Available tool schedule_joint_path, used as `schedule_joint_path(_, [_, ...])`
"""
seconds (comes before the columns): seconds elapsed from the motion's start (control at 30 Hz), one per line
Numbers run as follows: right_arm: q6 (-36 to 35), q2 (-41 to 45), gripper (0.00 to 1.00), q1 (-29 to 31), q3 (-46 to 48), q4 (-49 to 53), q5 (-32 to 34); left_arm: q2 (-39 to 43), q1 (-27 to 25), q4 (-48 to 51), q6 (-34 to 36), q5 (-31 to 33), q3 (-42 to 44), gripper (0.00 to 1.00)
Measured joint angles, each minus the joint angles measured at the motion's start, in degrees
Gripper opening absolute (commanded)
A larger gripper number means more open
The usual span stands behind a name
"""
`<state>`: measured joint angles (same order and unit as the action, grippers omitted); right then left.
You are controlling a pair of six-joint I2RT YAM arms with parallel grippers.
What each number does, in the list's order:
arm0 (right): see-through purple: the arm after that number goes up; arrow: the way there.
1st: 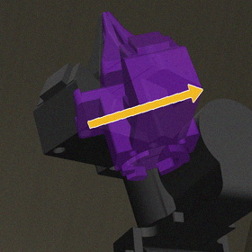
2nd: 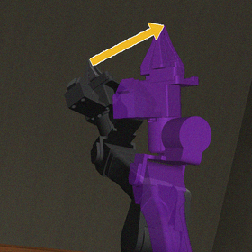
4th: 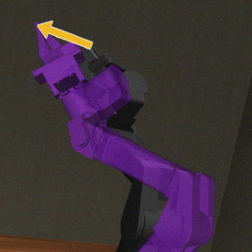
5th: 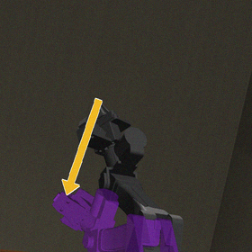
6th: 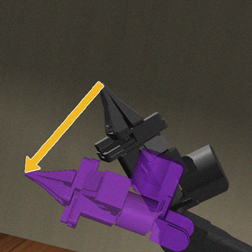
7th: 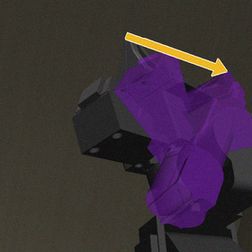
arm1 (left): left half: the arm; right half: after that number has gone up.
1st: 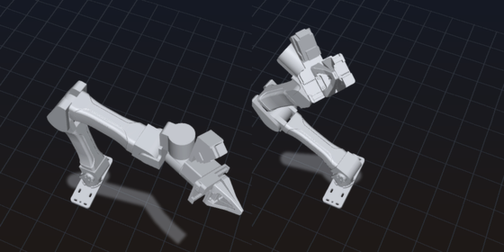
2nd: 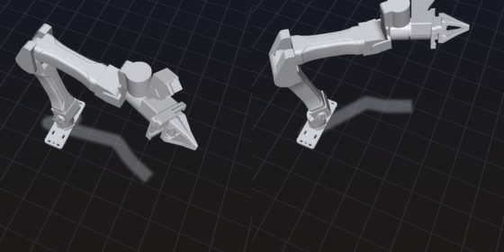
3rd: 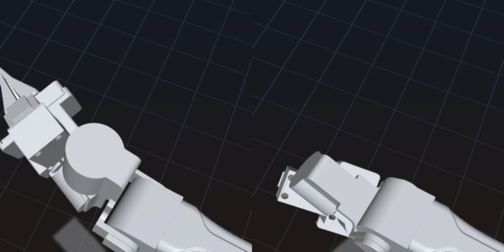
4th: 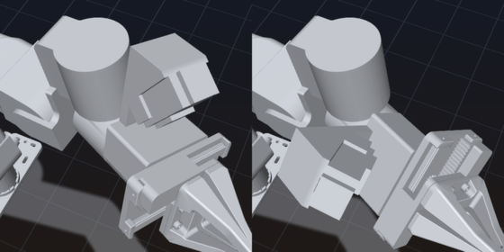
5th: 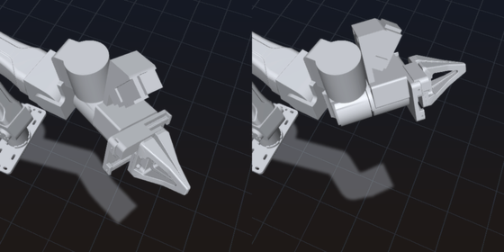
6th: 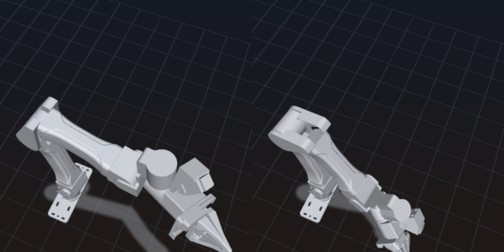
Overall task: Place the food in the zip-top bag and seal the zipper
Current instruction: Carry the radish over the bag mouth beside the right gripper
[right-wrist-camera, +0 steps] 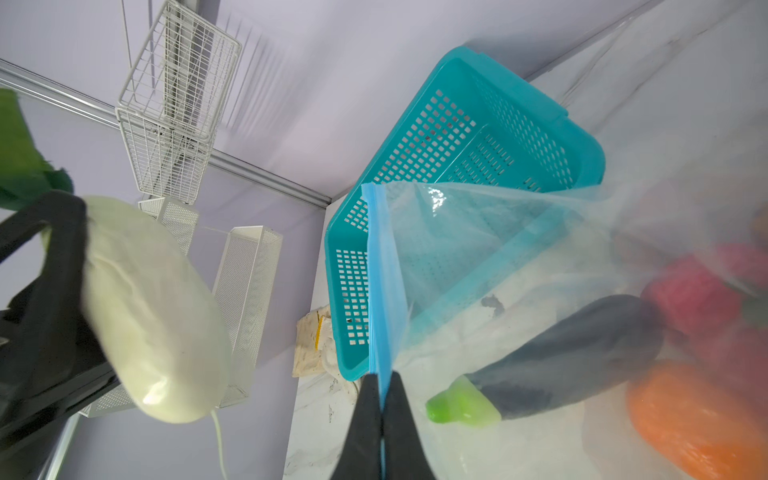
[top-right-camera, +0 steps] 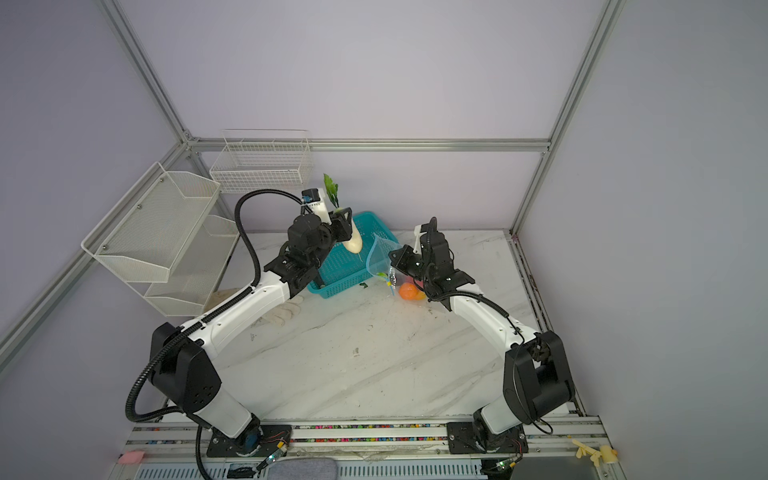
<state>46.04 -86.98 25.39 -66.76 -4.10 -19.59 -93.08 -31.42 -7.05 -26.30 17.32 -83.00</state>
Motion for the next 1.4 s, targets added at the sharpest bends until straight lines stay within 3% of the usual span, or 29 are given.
schedule_joint_path(0.37, [7.6,-1.4,0.00,-0.1,-1.6,0.1,-2.3,-0.5,-6.3,-9.6,5.6,2.5,2.2,0.42])
schedule_joint_path(0.8, [21.0,-0.7,0.00,-1.5,-4.5,6.5,3.6,-6.2,-6.5,-14.9,6.3,3.7,2.2,0.42])
schedule_joint_path(1.4, [25.3,0.0,0.00,-1.6,-5.7,8.0,5.4,-9.3,-7.8,-21.2,1.9,4.2,2.2,0.42])
